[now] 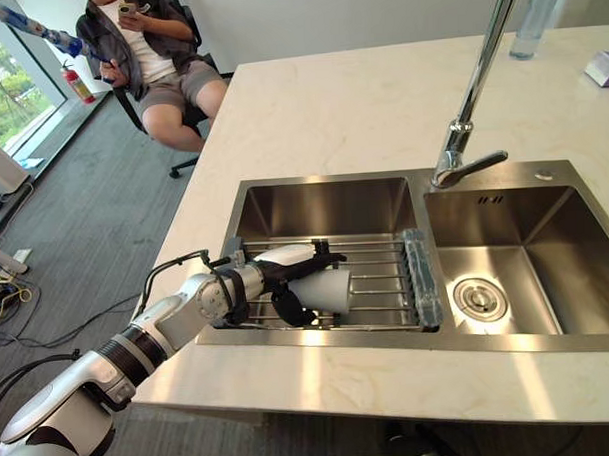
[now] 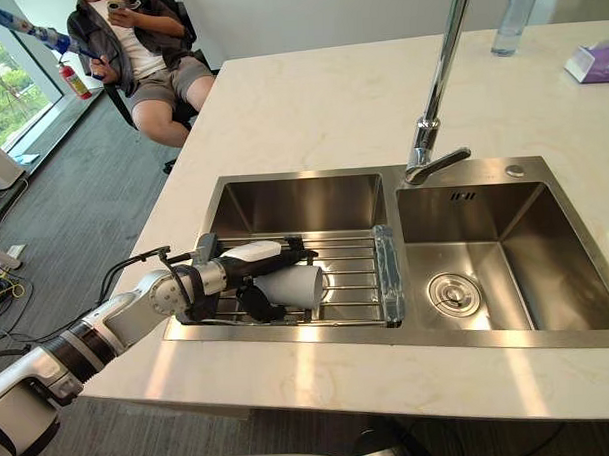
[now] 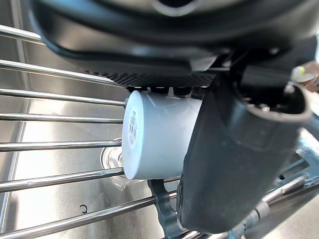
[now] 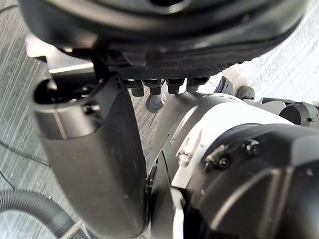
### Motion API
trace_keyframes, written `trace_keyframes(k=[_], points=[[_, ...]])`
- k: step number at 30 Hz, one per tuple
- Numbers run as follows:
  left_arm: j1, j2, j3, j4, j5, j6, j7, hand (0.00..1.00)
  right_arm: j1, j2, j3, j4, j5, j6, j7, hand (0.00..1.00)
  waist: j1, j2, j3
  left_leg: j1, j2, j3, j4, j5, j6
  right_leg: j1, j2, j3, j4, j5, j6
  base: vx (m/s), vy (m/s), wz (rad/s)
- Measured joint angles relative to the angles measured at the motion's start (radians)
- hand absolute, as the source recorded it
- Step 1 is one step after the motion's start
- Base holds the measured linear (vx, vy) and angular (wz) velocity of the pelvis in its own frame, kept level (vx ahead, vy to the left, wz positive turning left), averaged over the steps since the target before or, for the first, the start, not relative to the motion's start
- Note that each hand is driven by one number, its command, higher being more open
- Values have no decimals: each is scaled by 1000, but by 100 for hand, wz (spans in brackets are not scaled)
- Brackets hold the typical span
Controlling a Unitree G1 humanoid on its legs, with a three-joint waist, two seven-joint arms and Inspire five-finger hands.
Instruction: Walk over to the sink, pick up the cup, carry it to the dishwasher, place the cup inside the dishwasher, then close the dishwasher door
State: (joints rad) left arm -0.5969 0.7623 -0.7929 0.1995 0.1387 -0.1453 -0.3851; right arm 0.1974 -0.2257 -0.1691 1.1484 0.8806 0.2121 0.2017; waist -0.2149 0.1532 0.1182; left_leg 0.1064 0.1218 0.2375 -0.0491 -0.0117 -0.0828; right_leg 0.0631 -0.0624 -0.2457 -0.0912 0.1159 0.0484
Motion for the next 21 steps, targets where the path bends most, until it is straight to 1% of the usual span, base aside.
trace_keyframes(k=[2, 15, 16, 21], points=[[-3, 0, 0, 0, -1, 0, -11, 100, 0, 0, 2, -1, 0, 0, 0, 100, -2, 0, 0, 0, 2, 0, 0, 0, 0, 0, 2, 0, 0, 0, 0, 0, 0, 0], [-3, 0, 2, -1, -1, 0, -7, 100, 0, -8, 20, -13, 3, 0, 0, 100, -2, 3, 9, 0, 2, 1, -1, -1, -1, 0, 2, 1, 0, 0, 0, -2, 0, 0], [-3, 0, 2, -1, -1, 1, -7, 0, 0, -9, 21, -13, 3, 0, 0, 100, -2, 3, 10, 0, 2, 1, -1, -1, -1, 0, 3, 1, 0, 0, 0, 0, 0, 0], [7, -4, 11, -1, 0, 6, -7, 0, -1, -9, 22, -13, 4, 0, 0, 100, -2, 2, 10, 0, 2, 0, -1, -1, -1, 2, 3, 0, 0, 0, 0, 0, 0, 0]])
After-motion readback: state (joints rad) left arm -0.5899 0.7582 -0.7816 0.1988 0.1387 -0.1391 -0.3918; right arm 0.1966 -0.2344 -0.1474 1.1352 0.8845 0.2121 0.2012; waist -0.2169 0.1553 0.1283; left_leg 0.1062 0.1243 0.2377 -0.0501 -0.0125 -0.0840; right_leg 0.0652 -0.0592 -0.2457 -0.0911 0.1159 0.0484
